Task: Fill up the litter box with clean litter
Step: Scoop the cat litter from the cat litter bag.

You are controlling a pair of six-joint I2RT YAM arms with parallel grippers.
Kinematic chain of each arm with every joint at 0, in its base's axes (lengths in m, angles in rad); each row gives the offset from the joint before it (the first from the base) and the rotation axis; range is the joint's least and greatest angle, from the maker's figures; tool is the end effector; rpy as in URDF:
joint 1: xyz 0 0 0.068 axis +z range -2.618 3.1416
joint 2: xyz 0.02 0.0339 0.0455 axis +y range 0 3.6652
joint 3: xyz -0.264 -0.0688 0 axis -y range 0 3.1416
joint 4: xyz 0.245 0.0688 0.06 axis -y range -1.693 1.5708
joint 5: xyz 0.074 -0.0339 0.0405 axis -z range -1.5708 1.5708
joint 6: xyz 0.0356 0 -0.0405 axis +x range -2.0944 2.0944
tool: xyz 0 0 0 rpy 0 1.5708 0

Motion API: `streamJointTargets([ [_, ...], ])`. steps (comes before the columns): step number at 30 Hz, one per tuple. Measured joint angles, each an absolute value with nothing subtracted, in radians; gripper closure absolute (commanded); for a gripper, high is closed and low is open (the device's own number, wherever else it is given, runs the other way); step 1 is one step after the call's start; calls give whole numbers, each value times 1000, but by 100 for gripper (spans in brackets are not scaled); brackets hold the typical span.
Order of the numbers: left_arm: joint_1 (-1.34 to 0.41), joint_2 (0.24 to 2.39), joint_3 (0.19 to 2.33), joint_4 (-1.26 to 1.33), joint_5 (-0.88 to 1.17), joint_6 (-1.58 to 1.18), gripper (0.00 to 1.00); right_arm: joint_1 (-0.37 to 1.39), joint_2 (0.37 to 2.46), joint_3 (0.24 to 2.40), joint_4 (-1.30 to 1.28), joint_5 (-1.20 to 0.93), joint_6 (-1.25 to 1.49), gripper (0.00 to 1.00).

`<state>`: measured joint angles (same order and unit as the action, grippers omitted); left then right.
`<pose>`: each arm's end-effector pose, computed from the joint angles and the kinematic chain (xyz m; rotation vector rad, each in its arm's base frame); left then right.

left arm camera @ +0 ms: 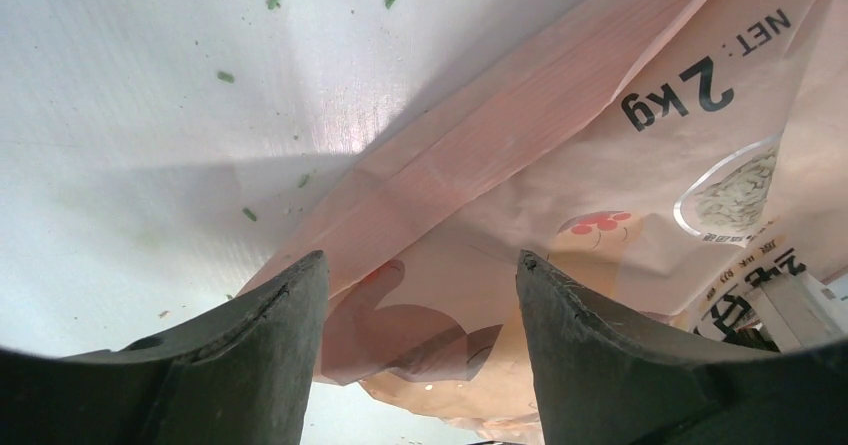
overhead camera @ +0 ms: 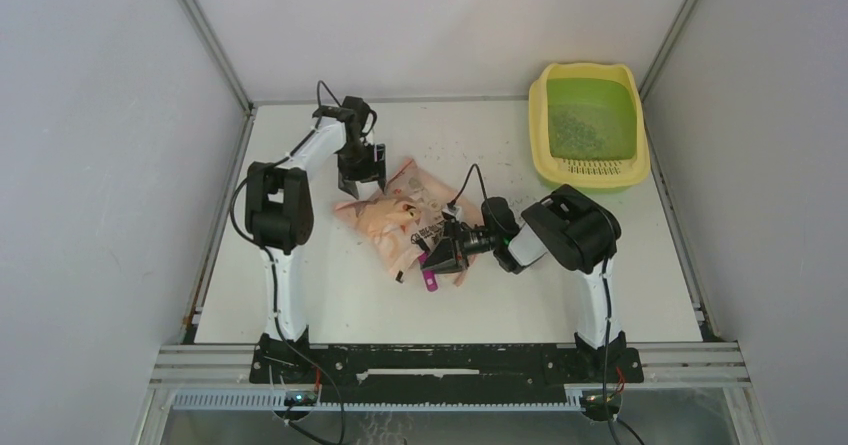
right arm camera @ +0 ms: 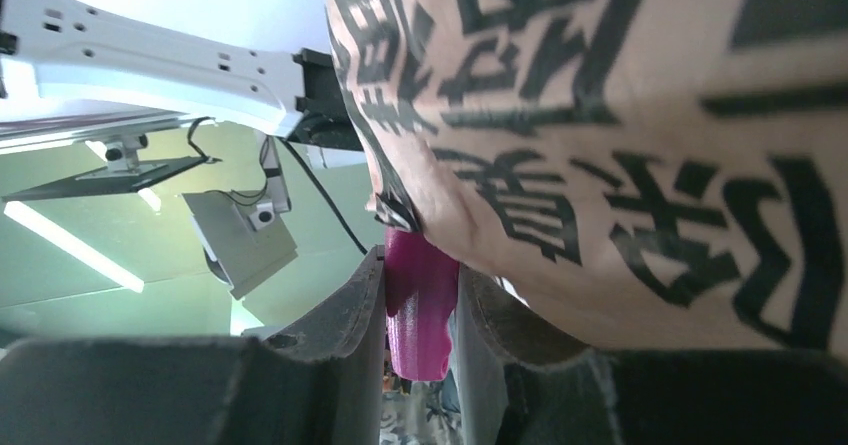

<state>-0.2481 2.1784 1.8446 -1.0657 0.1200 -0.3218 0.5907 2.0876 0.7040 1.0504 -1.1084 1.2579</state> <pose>0.4260 -0.1123 0.1989 -0.0951 2.9997 -0.2454 0.2646 0.2158 0.0841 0.1882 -2.3044 -1.9914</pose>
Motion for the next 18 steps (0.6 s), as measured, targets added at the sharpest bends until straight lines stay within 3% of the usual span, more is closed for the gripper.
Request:
streamJointTargets([
  [18,-245,2130,1845,-1080,135,-322,27,674,2070,505,1193,-1103,1232,100],
])
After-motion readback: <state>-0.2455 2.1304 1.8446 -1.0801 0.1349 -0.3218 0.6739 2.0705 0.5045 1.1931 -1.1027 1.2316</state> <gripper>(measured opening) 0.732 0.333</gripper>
